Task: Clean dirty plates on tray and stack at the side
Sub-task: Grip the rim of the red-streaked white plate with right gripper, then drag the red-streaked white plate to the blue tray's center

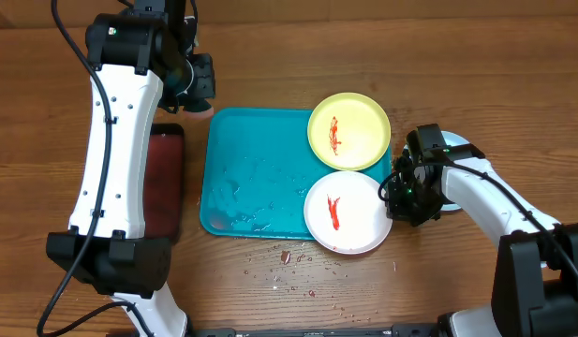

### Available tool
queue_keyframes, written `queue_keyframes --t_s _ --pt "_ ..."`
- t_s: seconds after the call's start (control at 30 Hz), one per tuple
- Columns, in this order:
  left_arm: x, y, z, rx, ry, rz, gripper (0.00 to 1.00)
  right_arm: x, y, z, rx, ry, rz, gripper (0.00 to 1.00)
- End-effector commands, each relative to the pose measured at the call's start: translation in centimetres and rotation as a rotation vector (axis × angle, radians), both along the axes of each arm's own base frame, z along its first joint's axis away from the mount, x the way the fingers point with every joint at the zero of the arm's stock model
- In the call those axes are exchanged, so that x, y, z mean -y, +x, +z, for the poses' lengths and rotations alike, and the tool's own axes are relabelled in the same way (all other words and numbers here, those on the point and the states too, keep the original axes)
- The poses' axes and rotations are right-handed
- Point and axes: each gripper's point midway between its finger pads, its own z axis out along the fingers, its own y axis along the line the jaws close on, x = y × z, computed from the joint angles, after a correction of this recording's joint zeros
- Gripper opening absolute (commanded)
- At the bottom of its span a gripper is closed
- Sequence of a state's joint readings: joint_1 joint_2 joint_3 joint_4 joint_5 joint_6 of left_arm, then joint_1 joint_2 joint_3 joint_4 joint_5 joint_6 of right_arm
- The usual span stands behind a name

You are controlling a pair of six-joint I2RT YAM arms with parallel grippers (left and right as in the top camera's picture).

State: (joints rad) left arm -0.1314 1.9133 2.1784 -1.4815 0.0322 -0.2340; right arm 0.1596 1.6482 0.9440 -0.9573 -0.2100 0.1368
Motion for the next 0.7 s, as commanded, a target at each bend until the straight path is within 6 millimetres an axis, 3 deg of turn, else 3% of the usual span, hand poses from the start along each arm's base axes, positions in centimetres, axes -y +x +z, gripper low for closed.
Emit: queue_keyframes --t_s 0.0,0.23,0.33,0.57,0.67 --pt "0.2 -0.2 0.5 0.015 0.002 0.0 0.04 0.2 0.0 0.2 0.01 -0.014 0.001 0.07" --pt "0.2 0.2 0.6 0.032 0.006 -0.017 0.04 0.2 -1.0 0.4 -0.038 -0.018 -0.03 0.04" --pt "0.0 -0.1 0.8 0.029 0.018 -0.034 0.04 -0.9 -0.8 1.4 -0.035 0.04 -0.028 0.04" --pt "-1.9 -0.8 1.3 0.004 0.023 0.008 0.04 -5.8 2.7 4.8 0.114 0.071 -0.028 0.04" --pt "-2.5 -1.2 0.9 -0.02 0.03 0.018 0.04 -8.3 4.8 5.7 0.21 0.047 -0.151 0.04"
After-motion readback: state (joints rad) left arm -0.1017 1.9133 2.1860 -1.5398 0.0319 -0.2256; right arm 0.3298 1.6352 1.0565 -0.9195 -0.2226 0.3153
